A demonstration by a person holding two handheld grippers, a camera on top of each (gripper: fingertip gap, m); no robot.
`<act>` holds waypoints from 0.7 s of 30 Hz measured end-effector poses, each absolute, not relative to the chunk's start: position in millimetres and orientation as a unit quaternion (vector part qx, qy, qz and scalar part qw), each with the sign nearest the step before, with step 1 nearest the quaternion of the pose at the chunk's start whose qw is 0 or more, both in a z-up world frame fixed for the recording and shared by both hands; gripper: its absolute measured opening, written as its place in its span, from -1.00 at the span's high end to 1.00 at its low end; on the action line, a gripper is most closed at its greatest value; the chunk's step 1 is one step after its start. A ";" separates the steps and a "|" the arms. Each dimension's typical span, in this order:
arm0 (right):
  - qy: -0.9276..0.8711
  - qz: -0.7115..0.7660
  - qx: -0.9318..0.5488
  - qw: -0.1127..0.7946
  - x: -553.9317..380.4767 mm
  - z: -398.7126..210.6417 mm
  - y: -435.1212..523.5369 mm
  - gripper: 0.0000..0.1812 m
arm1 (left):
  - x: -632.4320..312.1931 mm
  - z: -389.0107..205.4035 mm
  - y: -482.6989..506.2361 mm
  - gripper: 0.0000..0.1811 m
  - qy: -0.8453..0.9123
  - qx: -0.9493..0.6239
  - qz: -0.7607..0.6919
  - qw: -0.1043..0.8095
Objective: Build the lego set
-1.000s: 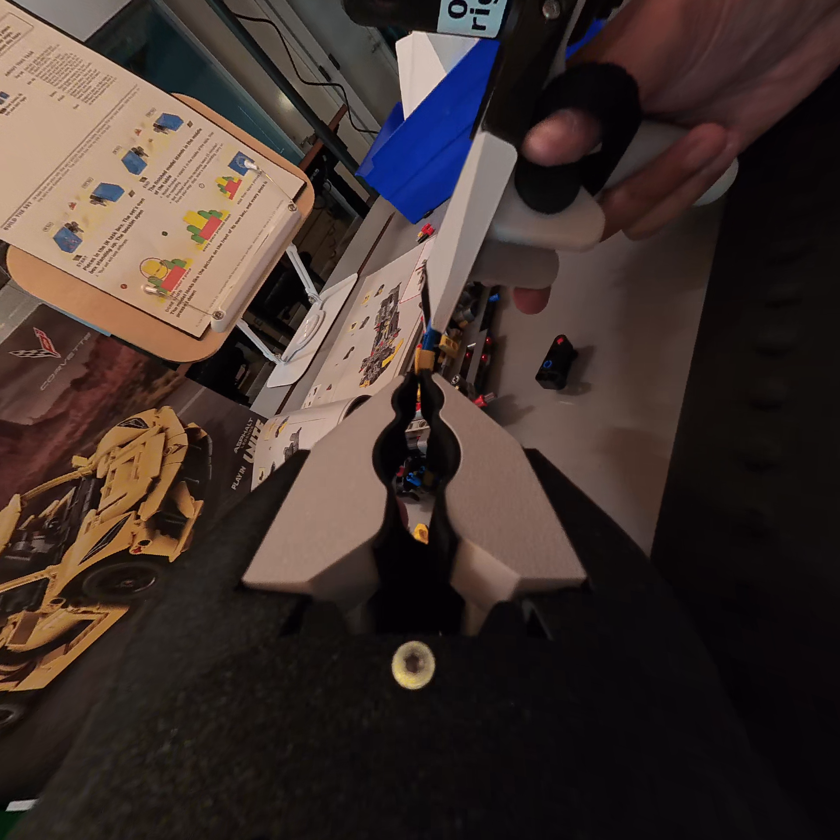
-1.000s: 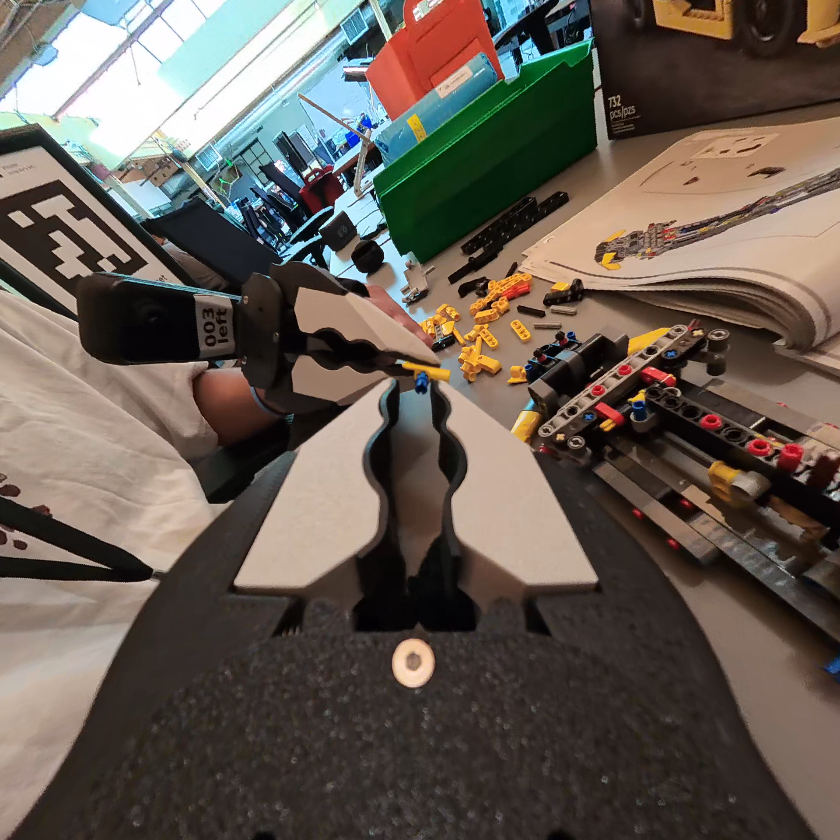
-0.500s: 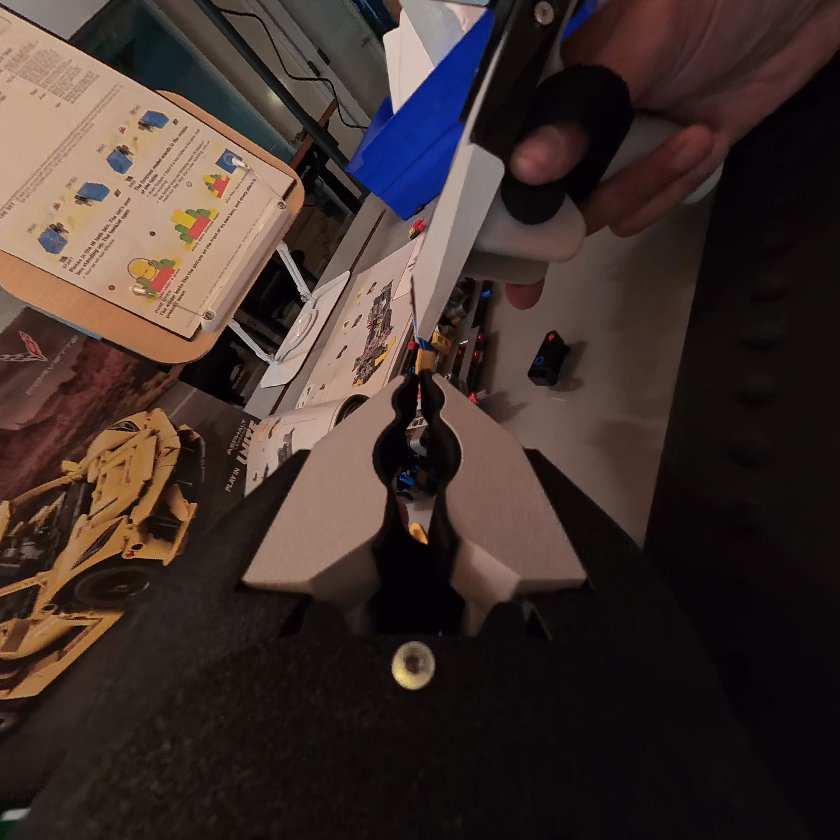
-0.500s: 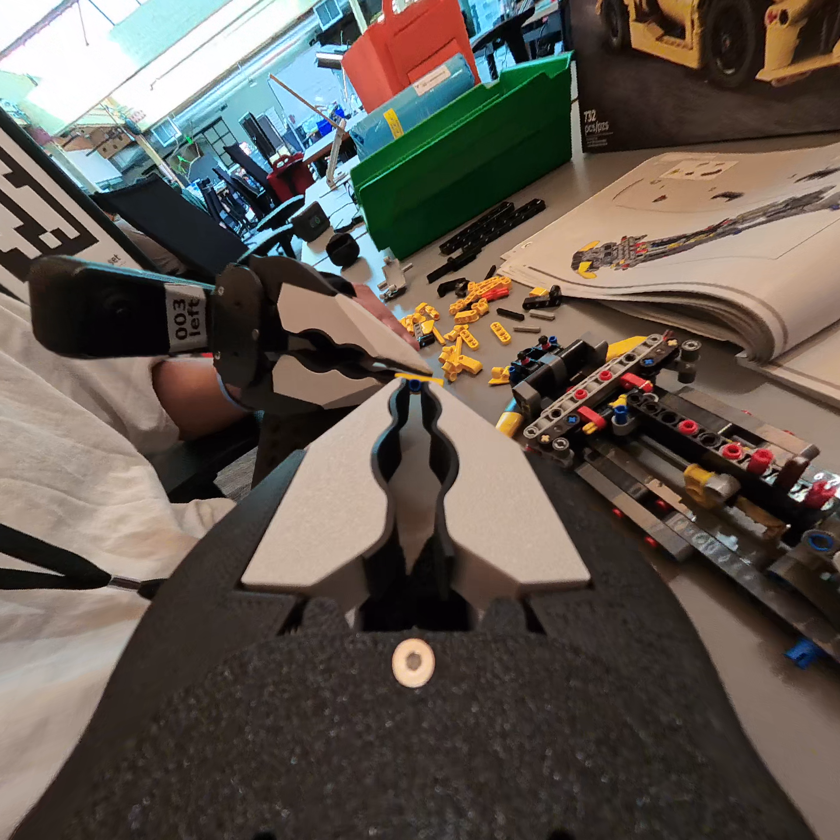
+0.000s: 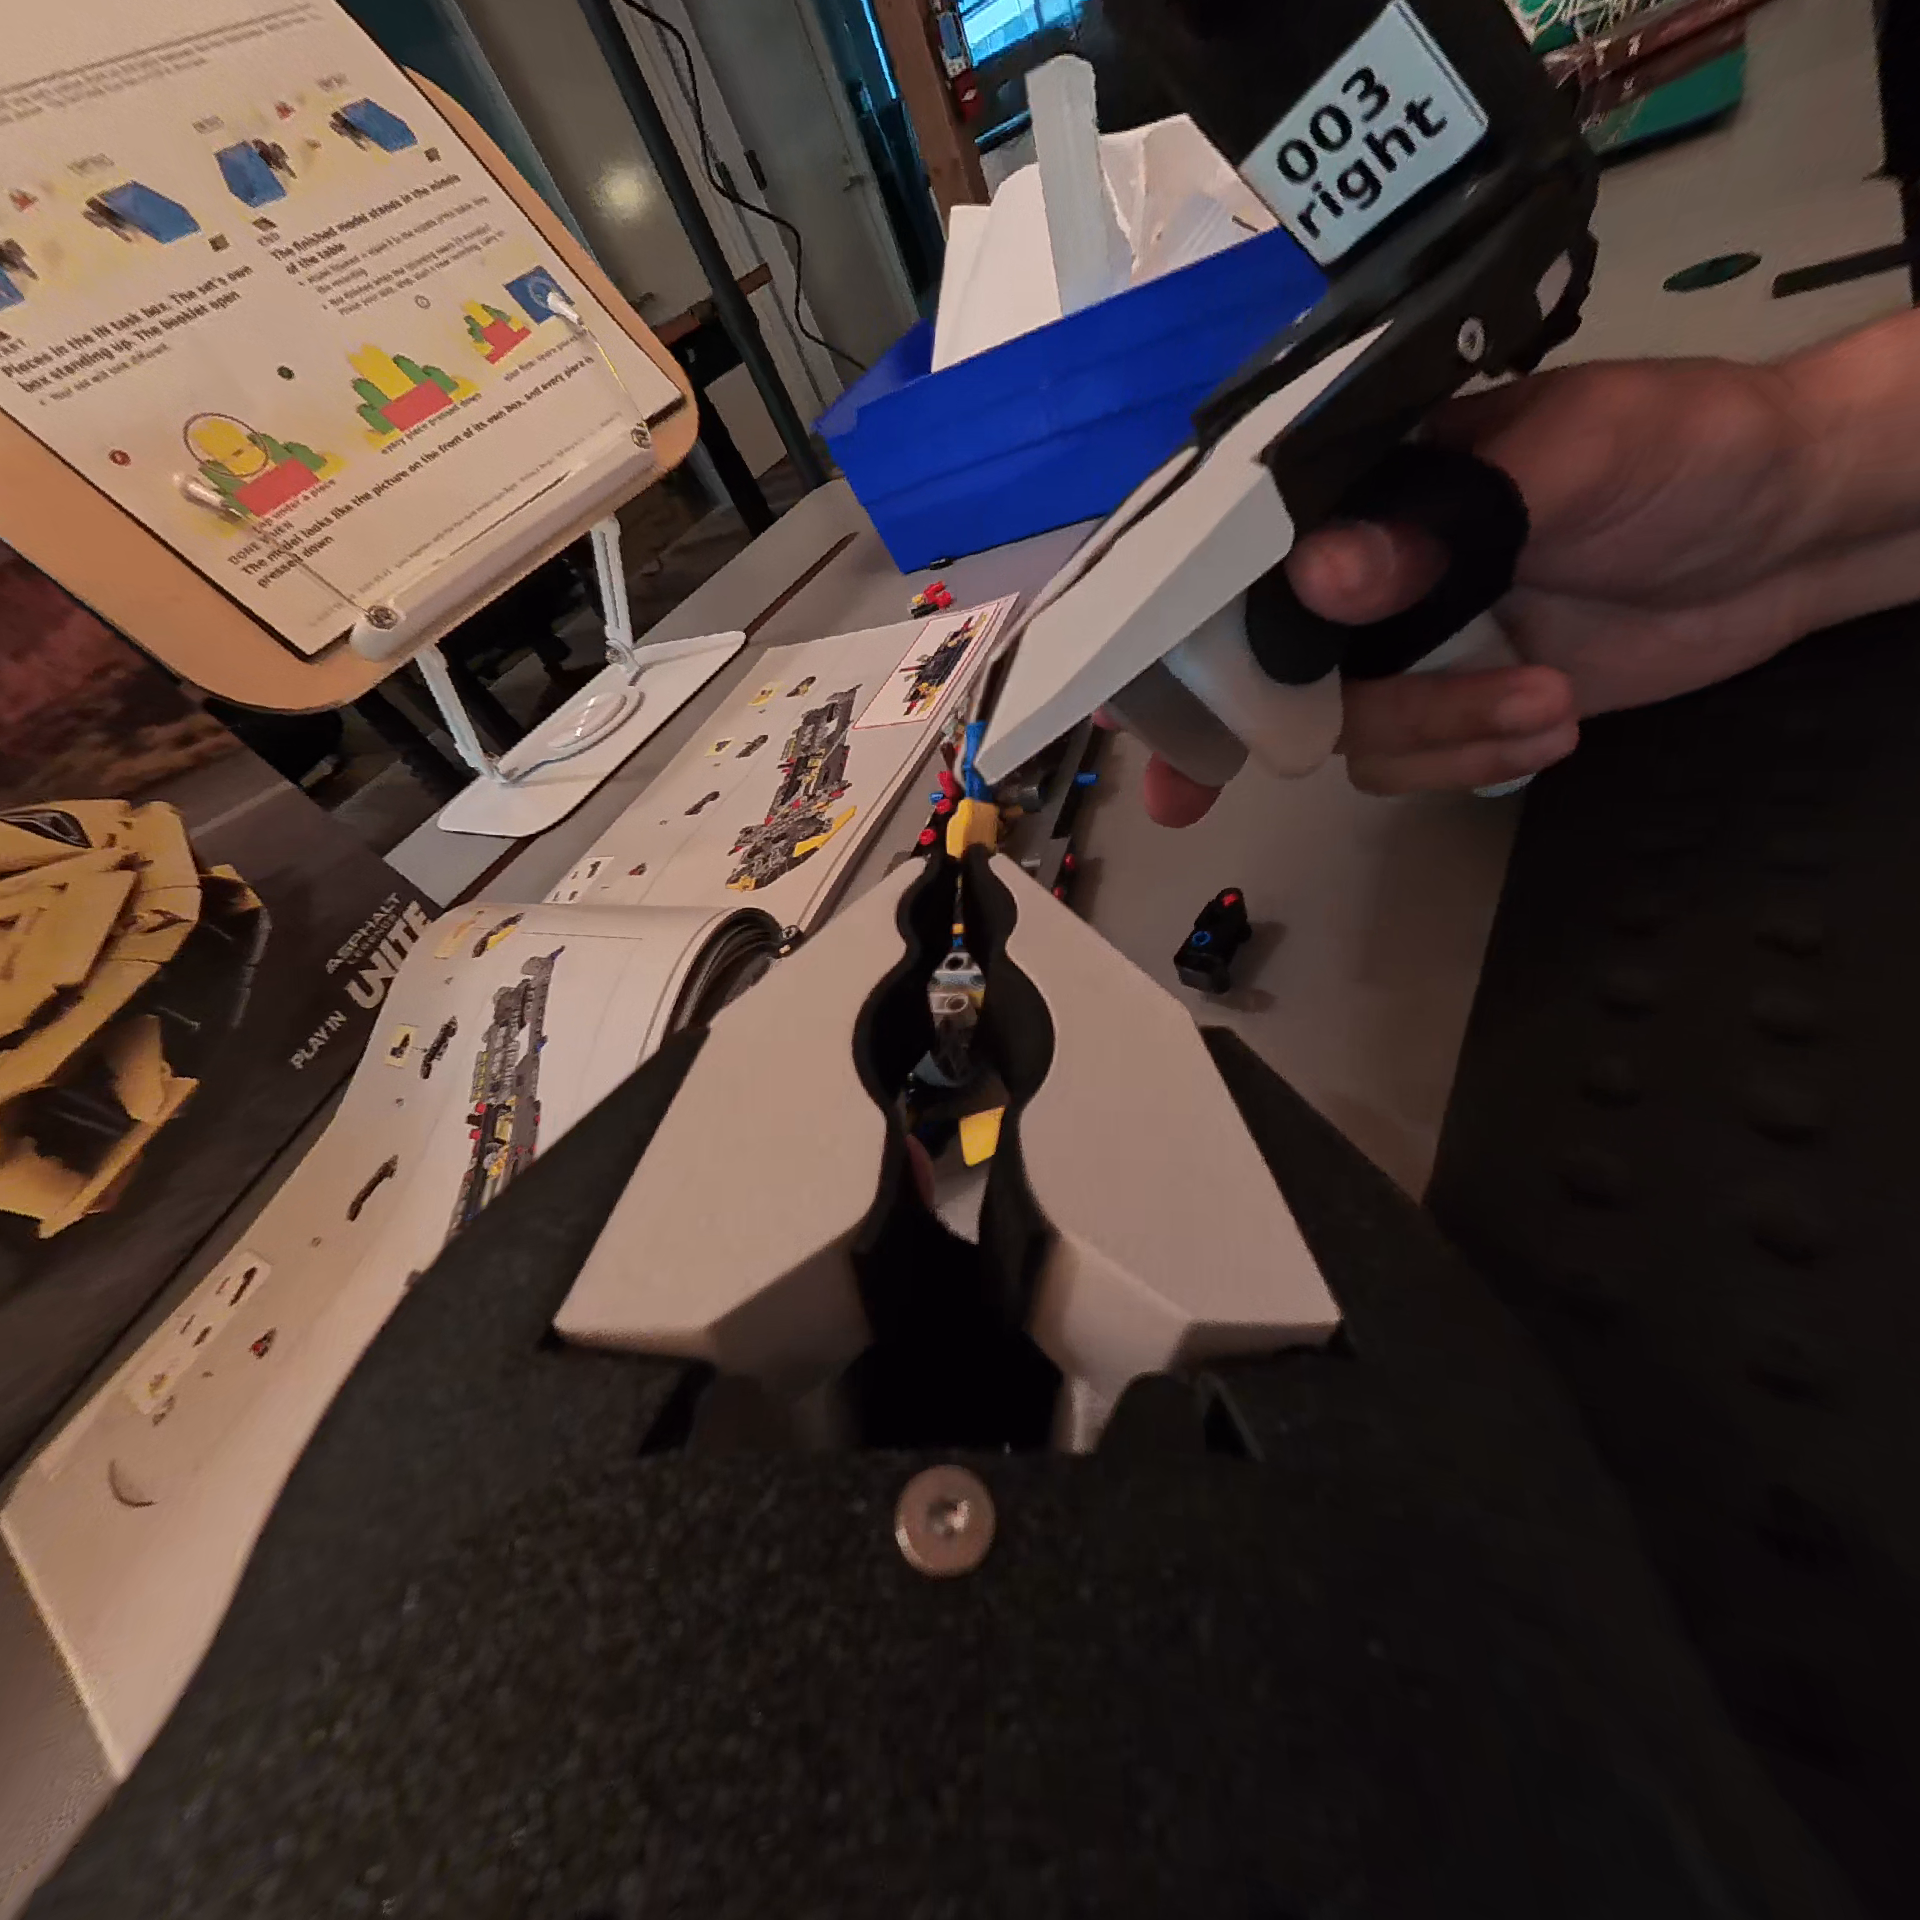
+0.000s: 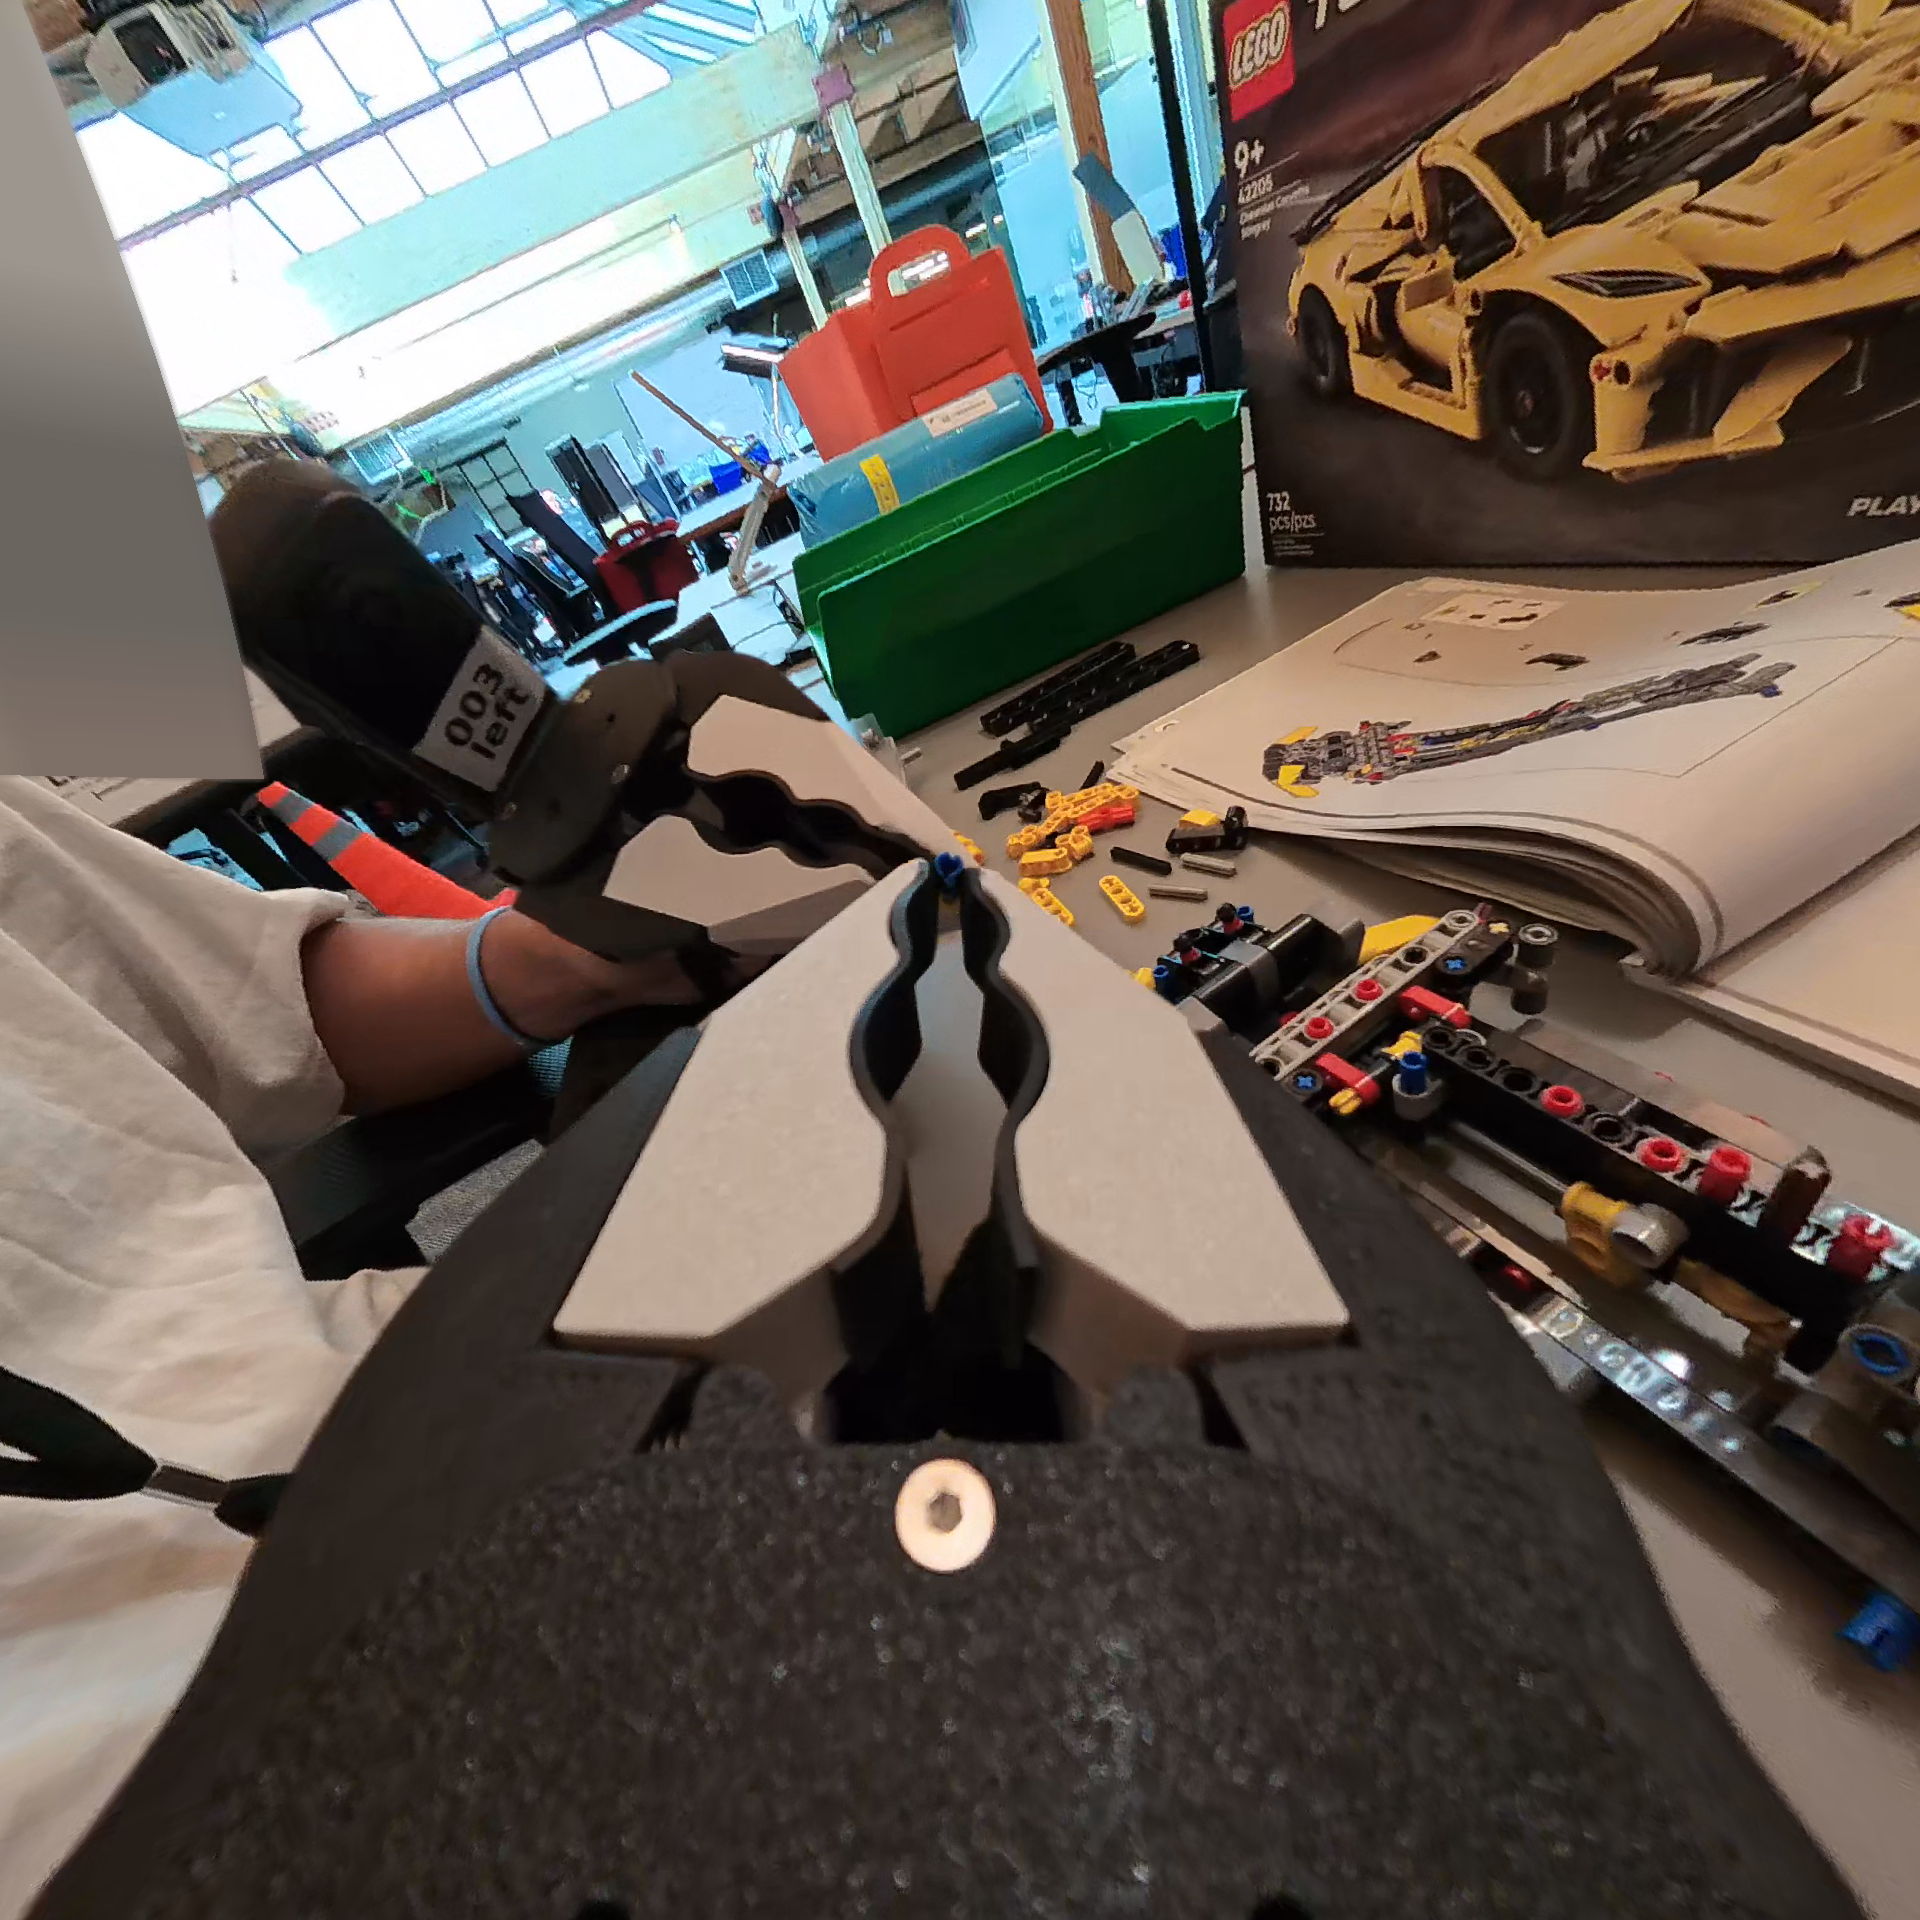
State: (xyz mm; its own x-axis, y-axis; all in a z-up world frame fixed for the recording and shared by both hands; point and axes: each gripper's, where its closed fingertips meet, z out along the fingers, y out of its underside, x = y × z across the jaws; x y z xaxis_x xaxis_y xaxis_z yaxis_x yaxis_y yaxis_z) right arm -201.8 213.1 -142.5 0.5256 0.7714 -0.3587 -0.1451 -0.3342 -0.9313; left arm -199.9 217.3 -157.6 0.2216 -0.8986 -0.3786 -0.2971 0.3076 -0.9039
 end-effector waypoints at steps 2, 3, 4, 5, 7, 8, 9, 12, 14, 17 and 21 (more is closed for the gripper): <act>-0.224 0.433 -0.691 0.534 -202.8 -141.9 213.7 0.96 | -200.8 -156.8 218.0 1.00 0.560 -0.533 -0.272 0.572; -0.225 0.432 -0.690 0.535 -203.3 -141.3 213.4 0.96 | -201.2 -156.6 217.8 1.00 0.559 -0.534 -0.276 0.571; -0.225 0.434 -0.691 0.533 -203.6 -142.1 213.5 0.96 | -201.6 -157.0 218.0 1.00 0.558 -0.535 -0.277 0.570; -0.224 0.436 -0.690 0.532 -203.6 -142.3 213.8 0.96 | -201.9 -157.3 218.3 1.00 0.557 -0.537 -0.279 0.568; -0.223 0.438 -0.687 0.536 -204.0 -141.1 213.8 0.96 | -202.2 -156.2 218.3 1.00 0.551 -0.541 -0.293 0.564; -0.225 0.435 -0.685 0.539 -204.4 -140.5 213.5 0.96 | -202.4 -155.8 218.2 1.00 0.549 -0.543 -0.297 0.562; -0.228 0.427 -0.692 0.536 -204.3 -143.6 214.5 0.96 | -202.3 -158.4 219.0 1.00 0.555 -0.543 -0.284 0.563; -0.231 0.420 -0.697 0.534 -204.4 -145.4 214.6 0.96 | -202.6 -160.3 220.1 1.00 0.565 -0.536 -0.255 0.574; -0.243 0.392 -0.704 0.540 -204.8 -149.3 215.5 0.96 | -203.0 -163.6 221.3 1.00 0.571 -0.536 -0.240 0.574; -0.241 0.396 -0.703 0.539 -204.6 -149.0 215.4 0.96 | -202.9 -163.4 221.2 1.00 0.569 -0.539 -0.248 0.570; -0.243 0.392 -0.705 0.539 -205.3 -150.2 215.8 0.96 | -203.2 -164.5 221.9 1.00 0.571 -0.538 -0.241 0.571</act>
